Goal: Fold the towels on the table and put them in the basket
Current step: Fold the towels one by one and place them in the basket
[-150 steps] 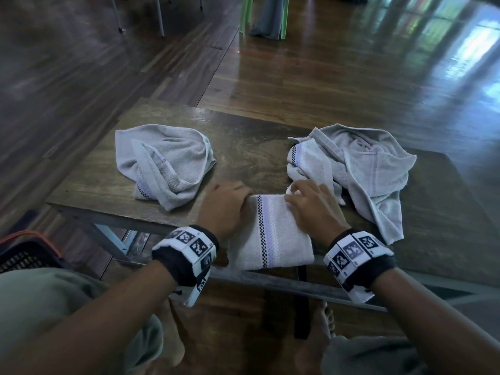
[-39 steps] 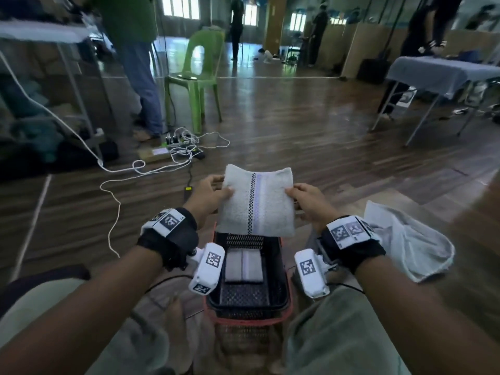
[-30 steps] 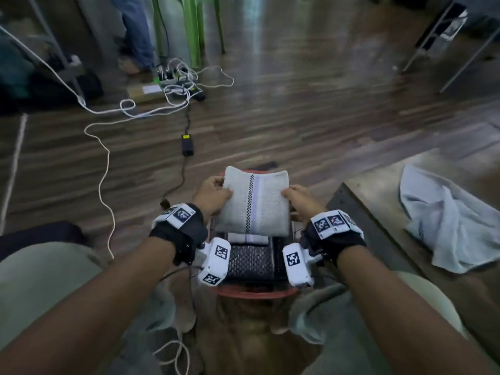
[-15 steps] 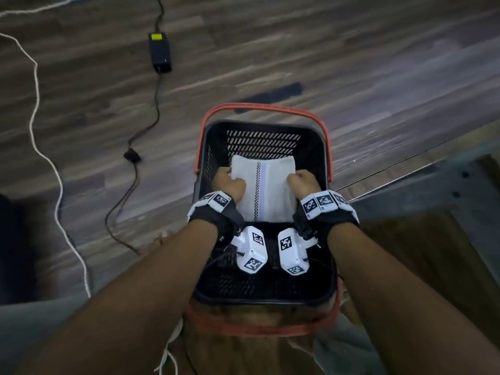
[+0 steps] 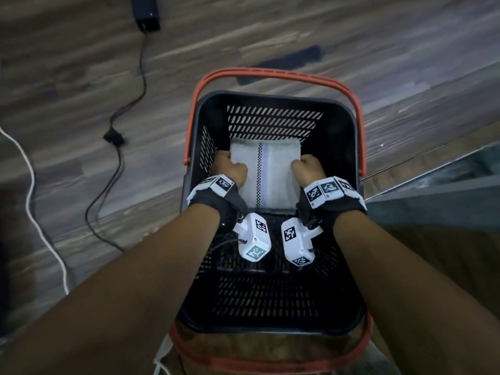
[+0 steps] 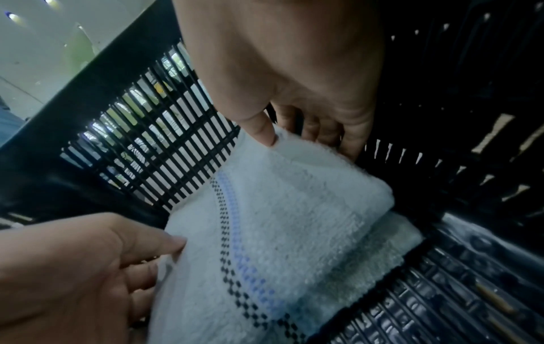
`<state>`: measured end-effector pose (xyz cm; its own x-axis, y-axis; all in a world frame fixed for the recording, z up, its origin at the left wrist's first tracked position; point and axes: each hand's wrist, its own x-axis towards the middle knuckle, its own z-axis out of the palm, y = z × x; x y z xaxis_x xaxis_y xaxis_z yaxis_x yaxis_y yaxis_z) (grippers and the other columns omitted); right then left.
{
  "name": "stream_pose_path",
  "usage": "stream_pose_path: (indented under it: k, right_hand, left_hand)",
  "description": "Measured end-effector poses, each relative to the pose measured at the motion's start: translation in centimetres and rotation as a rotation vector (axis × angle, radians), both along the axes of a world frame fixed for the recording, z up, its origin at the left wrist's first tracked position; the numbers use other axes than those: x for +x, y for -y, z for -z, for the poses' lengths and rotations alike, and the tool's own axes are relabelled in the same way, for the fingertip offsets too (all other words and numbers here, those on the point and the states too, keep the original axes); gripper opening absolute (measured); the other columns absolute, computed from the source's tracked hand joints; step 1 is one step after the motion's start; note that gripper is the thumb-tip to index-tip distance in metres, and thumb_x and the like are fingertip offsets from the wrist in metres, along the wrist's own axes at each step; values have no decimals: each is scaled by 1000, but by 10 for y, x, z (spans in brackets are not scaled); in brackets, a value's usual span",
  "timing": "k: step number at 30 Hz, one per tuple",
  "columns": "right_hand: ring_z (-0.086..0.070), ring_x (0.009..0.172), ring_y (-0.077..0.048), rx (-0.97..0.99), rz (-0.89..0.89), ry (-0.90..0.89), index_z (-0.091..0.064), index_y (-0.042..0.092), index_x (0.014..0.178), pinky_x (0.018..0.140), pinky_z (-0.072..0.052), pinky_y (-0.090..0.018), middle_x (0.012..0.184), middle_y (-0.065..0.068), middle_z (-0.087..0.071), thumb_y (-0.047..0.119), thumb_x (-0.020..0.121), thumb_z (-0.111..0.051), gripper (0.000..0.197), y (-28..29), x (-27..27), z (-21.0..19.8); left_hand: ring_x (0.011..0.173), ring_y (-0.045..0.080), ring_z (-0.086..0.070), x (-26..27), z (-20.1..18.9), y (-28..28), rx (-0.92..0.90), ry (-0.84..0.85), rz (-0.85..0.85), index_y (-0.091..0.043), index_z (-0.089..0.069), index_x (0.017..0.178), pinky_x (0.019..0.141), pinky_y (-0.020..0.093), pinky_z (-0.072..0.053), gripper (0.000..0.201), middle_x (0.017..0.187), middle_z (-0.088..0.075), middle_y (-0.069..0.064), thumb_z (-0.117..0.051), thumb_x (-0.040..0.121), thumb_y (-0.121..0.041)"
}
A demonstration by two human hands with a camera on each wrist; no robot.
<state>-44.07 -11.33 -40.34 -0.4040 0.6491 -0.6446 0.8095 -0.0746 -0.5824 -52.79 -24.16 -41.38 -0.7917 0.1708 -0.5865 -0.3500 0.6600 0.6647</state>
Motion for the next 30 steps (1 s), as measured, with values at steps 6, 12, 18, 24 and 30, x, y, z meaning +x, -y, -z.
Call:
stream_pose_path:
  k: [6,12,18,24,30]
  right_hand:
    - [-46,112,-35,284,-146,45,-40,3,128,82,-40,-35,125,-19,-44,15,93,-42,37,15,6,-3]
    - [-36,130,-33,873,-639,82,-42,6,131,99,-35,-44,140,-17,-41,19,83,-50,51,37,15,13]
    - [4,146,-23,770,-716,160,-4,6,148,117,-6,-45,158,-11,4,33,97,-25,61,40,25,43]
    - [5,146,-22,769,-630,106,-2,10,149,116,-7,-44,158,-11,6,35,97,-25,62,45,28,64]
    - [13,145,-21,668,-703,183,5,11,148,117,-2,-43,157,-10,16,37,98,-22,63,41,24,50]
  left_hand:
    - [125,30,-45,10,-1,-3,27,-188,37,-5,-36,138,105,32,-36,52,136,-46,15,-46,87,-4]
    - [144,24,-15,23,10,0,-168,-557,444,-12,-27,145,112,45,-22,56,156,-18,7,-43,91,-16]
    - [146,23,4,31,41,5,-324,-554,671,-14,-2,150,116,46,-10,58,159,1,4,-21,98,-35]
    - [146,25,6,38,62,8,-353,-649,668,-14,0,149,116,41,-1,59,159,2,6,-18,99,-38]
    - [144,25,14,35,45,4,-423,-545,740,-13,8,148,118,42,4,61,158,11,6,-17,99,-37]
